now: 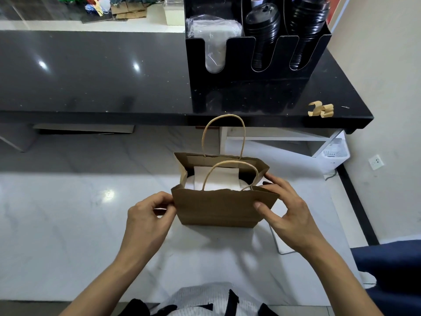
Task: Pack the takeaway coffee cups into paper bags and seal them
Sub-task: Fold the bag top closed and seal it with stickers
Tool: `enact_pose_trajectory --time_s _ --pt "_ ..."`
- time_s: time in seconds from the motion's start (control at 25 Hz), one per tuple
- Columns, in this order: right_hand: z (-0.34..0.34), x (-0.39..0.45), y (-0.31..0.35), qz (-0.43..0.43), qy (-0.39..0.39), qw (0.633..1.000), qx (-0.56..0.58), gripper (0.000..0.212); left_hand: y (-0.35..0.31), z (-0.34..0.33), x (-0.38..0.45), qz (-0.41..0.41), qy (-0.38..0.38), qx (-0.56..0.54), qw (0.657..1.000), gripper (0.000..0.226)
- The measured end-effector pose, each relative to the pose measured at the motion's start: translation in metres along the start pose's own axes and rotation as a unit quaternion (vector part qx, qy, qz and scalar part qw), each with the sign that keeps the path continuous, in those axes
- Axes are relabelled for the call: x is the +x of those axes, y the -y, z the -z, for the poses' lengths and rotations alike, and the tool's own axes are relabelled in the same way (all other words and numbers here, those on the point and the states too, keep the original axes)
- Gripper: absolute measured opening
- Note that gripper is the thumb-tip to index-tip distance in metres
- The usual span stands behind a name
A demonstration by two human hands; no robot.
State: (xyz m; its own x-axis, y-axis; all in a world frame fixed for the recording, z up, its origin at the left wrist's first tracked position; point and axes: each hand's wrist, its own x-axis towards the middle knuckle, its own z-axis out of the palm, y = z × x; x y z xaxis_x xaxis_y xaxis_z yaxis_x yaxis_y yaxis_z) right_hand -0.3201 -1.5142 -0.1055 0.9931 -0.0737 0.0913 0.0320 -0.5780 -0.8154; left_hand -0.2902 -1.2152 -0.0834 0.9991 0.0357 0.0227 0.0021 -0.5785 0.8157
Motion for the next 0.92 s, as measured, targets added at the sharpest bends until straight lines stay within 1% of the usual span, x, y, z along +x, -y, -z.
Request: enact_pose_trajectory --time_s 0.12,0.32,0.44,0.56,0.6,0.68,0.72,0.76,0.8,0.84,0.92 --pt "0.002 0.001 -0.001 0.016 -0.009 1.000 0.000 0.034 -0.004 0.006 0.003 -0.076 0.009 0.032 0.997 0.026" --pt "0.000 0.003 -0.004 0.031 -0.037 0.999 -0.014 0.030 -0.013 0.008 -0.001 -0.107 0.081 -0.003 0.991 0.034" --pt "0.001 0.002 -0.008 0.029 -0.040 0.999 -0.014 0.021 -0.005 0.009 0.004 -0.088 0.080 -0.028 0.992 0.032" --pt "0.002 0.002 -0.006 0.023 -0.046 0.999 -0.005 0.020 -0.007 0.008 0.007 -0.046 0.079 -0.066 0.994 0.036" --pt "0.002 0.002 -0.006 0.020 -0.047 0.999 -0.001 0.021 -0.010 0.008 0.009 -0.026 0.080 -0.084 0.993 0.043" --pt "0.003 0.002 -0.006 0.017 -0.046 0.999 0.004 0.024 -0.013 0.008 0.013 0.006 0.102 -0.101 0.990 0.072" --pt "0.003 0.002 -0.005 0.016 -0.042 0.999 0.006 0.025 -0.013 0.010 0.017 0.006 0.123 -0.097 0.988 0.084" --pt "0.004 0.002 -0.004 0.016 -0.038 0.999 0.006 0.027 -0.013 0.012 0.021 -0.002 0.146 -0.092 0.985 0.090" --pt "0.004 0.002 -0.003 0.014 -0.034 0.999 0.006 0.027 -0.012 0.014 0.025 -0.014 0.165 -0.089 0.982 0.087" --pt "0.004 0.002 -0.002 0.014 -0.033 0.999 0.007 0.026 -0.011 0.015 0.028 -0.025 0.176 -0.089 0.980 0.079" --pt "0.004 0.002 -0.001 0.019 -0.035 0.999 0.015 0.017 -0.009 0.017 0.033 -0.042 0.169 -0.086 0.981 0.059"
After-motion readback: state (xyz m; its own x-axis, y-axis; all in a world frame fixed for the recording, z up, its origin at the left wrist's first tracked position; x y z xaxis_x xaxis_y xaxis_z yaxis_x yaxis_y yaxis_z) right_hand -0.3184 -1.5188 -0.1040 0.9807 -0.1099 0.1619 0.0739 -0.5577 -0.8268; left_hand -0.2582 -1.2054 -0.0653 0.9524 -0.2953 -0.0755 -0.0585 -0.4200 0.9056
